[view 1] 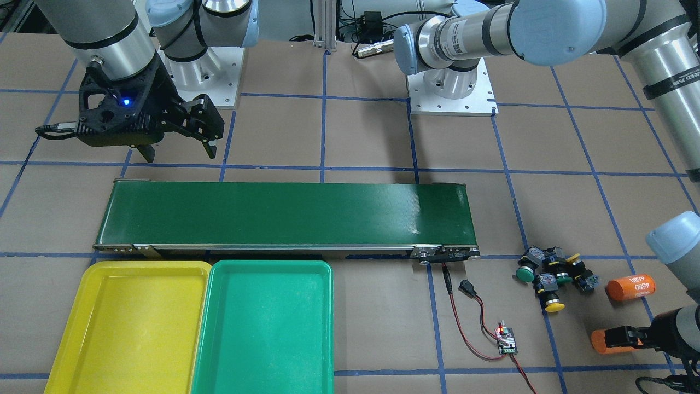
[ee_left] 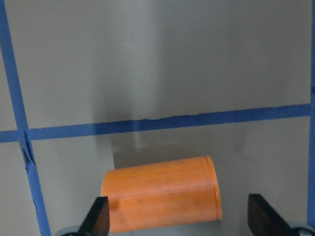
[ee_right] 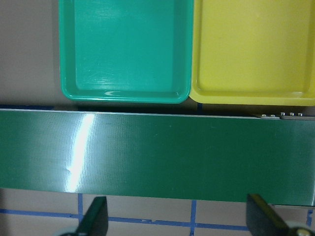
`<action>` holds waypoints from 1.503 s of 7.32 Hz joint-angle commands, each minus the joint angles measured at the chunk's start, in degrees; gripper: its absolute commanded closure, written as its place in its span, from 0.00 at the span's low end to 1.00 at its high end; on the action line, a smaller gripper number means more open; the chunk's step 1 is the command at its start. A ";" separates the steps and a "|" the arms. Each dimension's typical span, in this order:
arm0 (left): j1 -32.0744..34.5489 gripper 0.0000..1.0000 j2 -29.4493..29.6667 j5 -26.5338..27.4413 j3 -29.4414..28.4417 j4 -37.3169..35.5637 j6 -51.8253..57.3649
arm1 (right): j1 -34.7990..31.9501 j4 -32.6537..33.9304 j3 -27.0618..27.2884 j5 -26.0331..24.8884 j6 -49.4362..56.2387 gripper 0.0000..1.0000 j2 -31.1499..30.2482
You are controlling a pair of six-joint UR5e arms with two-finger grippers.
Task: Sort buttons by color to trays
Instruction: 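Lower the left gripper and close it on the orange battery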
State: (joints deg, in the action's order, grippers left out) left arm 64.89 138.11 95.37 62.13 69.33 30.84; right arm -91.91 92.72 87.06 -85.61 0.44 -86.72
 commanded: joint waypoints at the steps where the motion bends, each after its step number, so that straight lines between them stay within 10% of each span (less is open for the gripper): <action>1: -0.55 0.00 0.84 -0.01 -0.43 0.10 0.10 | -0.02 0.00 0.04 0.00 0.00 0.00 0.06; 11: -2.75 0.00 0.76 -4.50 -0.43 0.54 0.19 | -0.02 -0.35 0.12 0.00 0.00 0.00 -0.02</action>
State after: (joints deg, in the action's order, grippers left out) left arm 62.36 138.81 90.53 61.80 69.86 31.01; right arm -91.93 92.39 87.16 -85.64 0.43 -86.76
